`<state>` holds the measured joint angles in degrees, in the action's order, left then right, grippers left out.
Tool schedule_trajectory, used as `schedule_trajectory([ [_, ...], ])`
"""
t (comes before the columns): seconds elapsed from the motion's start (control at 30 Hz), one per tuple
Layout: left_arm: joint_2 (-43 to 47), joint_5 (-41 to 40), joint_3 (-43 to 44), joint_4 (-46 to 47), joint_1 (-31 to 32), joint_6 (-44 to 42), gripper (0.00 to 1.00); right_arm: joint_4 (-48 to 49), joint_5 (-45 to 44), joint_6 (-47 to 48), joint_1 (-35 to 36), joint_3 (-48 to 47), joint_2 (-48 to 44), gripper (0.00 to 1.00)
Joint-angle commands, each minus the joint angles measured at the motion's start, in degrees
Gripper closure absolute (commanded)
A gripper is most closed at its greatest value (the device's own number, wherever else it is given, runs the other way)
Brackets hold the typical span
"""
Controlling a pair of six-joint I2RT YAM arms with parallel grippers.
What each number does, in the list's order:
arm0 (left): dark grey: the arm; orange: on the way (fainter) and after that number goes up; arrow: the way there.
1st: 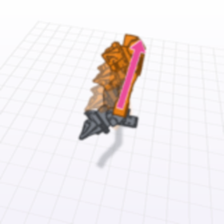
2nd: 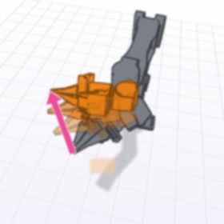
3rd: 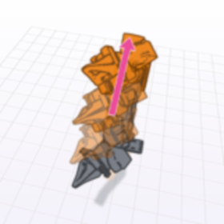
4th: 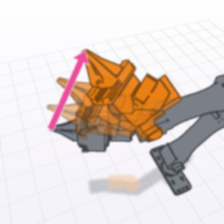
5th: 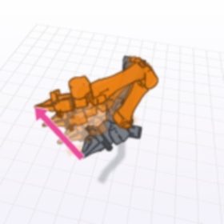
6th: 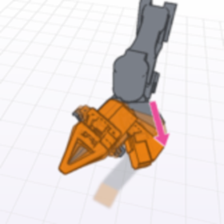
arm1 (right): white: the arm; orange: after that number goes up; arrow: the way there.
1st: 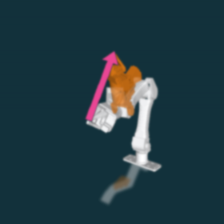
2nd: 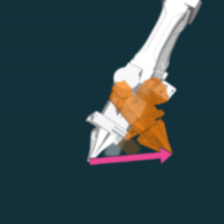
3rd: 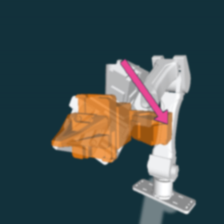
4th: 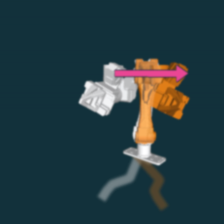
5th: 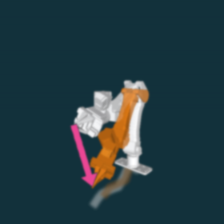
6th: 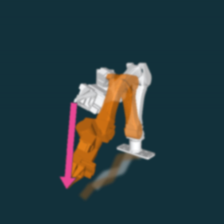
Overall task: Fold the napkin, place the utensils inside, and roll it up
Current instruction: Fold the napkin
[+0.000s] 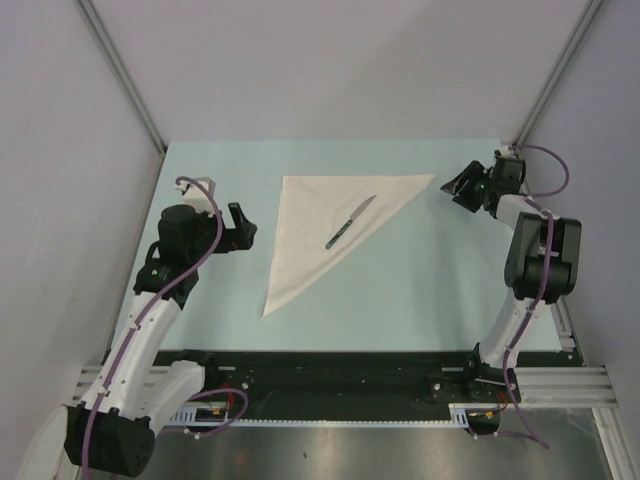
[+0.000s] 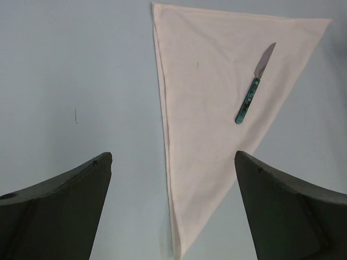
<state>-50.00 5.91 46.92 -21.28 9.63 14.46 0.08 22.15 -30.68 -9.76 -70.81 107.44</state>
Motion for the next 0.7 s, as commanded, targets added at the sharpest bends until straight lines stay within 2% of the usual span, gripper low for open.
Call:
schedule_trajectory([
  [0.0,-1.06,-2.04,0.19,0.80,0.22,-2.15,0.00,5.19,8.34,2.64,-0.44,-7.23,9.60,0.42],
  [0.27,-4.31,-3.45,0.90,0.36,-0.22,-2.94,0.00,5.64,8.61,5.19,-0.52,-15.76,18.85,0.43],
  [0.43,-5.63,-3.28,1.33,0.27,-0.93,-2.86,0.00,1.51,6.59,6.59,-0.35,-23.31,24.82,0.44],
  [0.67,-7.22,-1.70,1.95,0.27,-1.80,-2.51,0.00,-9.28,3.16,8.96,0.61,-33.77,30.19,0.45],
])
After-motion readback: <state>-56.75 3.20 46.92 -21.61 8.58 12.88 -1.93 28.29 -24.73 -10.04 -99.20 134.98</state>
